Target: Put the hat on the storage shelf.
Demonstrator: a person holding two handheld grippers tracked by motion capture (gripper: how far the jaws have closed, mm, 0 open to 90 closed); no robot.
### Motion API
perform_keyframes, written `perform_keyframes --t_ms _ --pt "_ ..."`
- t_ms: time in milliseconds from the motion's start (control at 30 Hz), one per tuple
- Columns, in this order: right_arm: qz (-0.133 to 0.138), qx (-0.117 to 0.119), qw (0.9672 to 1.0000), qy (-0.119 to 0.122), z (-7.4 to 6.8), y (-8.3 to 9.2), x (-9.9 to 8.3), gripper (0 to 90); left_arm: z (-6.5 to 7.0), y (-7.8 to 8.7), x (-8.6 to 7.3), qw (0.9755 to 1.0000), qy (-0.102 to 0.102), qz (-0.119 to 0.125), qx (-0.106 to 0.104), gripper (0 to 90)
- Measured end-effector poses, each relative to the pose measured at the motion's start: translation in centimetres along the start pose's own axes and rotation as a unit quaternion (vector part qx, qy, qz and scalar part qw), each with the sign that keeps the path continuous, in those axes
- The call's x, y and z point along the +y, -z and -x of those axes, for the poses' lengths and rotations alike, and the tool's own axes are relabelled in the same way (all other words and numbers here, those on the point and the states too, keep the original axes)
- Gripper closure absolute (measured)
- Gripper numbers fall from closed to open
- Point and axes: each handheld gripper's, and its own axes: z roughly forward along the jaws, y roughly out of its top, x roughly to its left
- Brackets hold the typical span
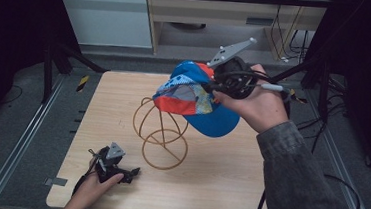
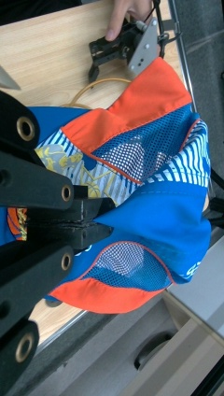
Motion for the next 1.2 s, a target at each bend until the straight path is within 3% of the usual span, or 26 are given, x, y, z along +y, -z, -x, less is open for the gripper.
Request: perform_keyframes --t_ms 300,1200 --pt "0.002 0.012 0.9999 0.010 -0.7 -2.0 1.9 90.0 0.0 0.0 0.0 1.0000 0.000 0.000 0.000 0.0" --pt "-0.001 0.024 0.9994 0.024 -1.7 -4.5 4.4 90.0 0.0 0.0 0.0 1.0000 0.000 0.000 0.000 0.0"
